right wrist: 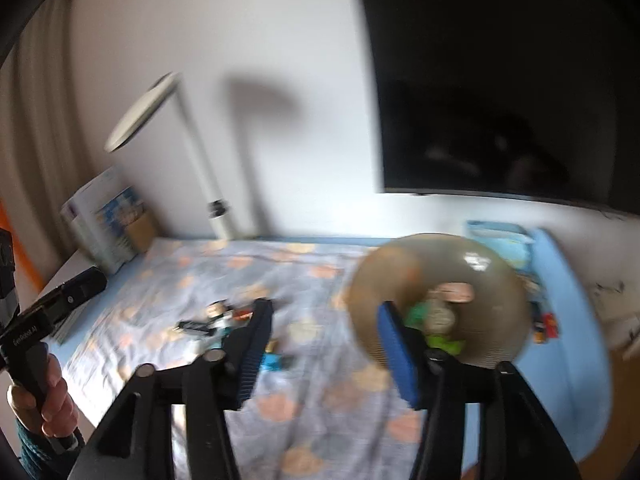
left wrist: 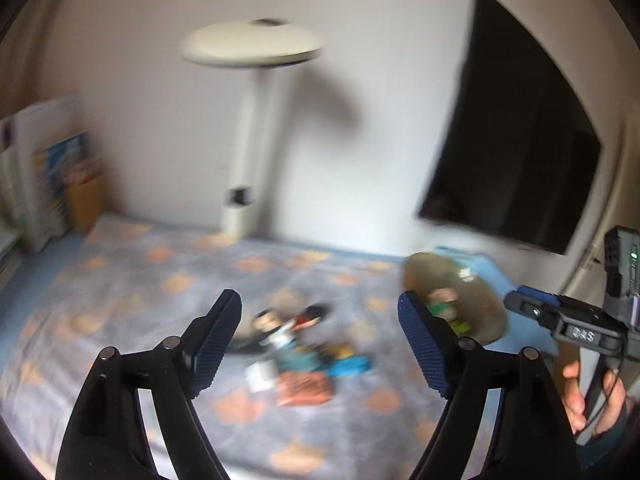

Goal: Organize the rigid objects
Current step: 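Return both grippers toward the charger cube and orange box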

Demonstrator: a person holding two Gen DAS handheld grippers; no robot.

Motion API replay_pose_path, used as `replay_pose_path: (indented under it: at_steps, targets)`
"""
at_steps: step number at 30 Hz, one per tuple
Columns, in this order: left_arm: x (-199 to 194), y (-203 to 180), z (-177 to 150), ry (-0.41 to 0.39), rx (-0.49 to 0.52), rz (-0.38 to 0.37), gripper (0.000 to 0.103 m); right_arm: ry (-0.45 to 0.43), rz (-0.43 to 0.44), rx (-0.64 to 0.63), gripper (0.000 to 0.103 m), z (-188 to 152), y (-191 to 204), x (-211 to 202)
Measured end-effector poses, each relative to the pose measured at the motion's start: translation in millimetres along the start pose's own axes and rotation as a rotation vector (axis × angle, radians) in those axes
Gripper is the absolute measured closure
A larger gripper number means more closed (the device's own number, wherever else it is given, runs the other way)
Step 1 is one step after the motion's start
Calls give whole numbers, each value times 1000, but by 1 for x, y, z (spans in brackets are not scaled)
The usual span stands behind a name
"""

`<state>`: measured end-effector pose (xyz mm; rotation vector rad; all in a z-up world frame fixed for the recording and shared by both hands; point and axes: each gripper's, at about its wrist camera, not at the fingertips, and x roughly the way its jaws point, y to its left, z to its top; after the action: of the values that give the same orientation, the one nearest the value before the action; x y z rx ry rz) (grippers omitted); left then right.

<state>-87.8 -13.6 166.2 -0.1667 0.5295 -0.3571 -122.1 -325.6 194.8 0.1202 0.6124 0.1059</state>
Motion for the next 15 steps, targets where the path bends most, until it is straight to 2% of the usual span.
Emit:
replay_pose_path:
  at_steps: [3,6,7,10,15]
  targets:
    - [15,30,-36,61,-34,47,24,30,77,-47,45,-29,34,28]
    - [42,53,-74,141,-74,80,24,100,127,-93,45,-72,60,71]
    - [51,61,-84,168,-90,77,24,150,148,-99,45,-89,67,90]
    - [66,69,-102,212,-103,102,24,227,201,-93,45,-120,75,120]
    - [75,74,-114,231,-103,109,24,286,195,-113,45,-142,79,143]
